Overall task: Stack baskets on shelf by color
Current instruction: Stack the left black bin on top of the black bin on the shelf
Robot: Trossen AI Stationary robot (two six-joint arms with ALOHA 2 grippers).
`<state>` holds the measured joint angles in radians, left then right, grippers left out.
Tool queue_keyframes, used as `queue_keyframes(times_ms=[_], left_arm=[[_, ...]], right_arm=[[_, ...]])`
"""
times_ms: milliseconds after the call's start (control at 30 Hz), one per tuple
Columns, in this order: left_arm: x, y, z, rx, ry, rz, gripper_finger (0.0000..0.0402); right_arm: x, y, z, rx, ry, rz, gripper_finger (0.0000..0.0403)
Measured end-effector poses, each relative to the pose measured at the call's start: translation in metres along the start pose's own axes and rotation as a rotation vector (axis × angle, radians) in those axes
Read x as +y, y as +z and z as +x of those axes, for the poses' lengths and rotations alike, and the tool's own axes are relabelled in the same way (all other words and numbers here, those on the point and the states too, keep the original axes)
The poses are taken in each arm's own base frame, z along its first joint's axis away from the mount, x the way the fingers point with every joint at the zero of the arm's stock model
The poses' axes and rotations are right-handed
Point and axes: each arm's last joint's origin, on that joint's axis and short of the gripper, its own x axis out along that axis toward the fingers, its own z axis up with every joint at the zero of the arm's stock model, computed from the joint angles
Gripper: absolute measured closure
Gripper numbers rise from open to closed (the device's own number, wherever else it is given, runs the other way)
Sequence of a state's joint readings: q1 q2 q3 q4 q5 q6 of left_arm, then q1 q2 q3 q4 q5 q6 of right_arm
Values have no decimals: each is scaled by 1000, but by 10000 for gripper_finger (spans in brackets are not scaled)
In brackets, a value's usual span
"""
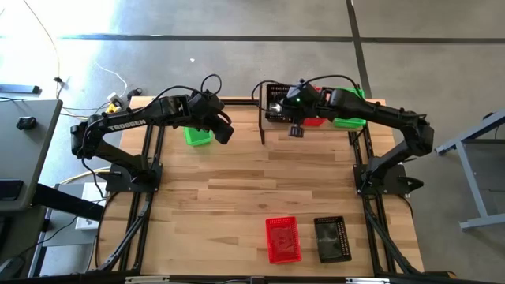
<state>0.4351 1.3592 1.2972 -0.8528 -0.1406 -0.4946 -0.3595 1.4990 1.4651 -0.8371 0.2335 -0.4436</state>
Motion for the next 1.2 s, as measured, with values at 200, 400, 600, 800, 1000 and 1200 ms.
queue_keyframes(times_ms=[200,400,600,800,1000,1200], left_arm=[[0,0,0,0,0,0,294],[0,0,0,0,0,16,294],[0,0,0,0,0,19,294],[0,0,0,0,0,19,294],[0,0,0,0,0,18,294],[0,0,0,0,0,17,294]], right_arm=[[-8,9,-15,-45,-18,60,295],[-5,4,-9,-10,-5,85,297],[1,-7,3,52,16,88,297],[0,-5,1,42,-2,92,297],[-8,3,-7,-2,-62,123,297],[-8,-3,2,46,-23,143,297]])
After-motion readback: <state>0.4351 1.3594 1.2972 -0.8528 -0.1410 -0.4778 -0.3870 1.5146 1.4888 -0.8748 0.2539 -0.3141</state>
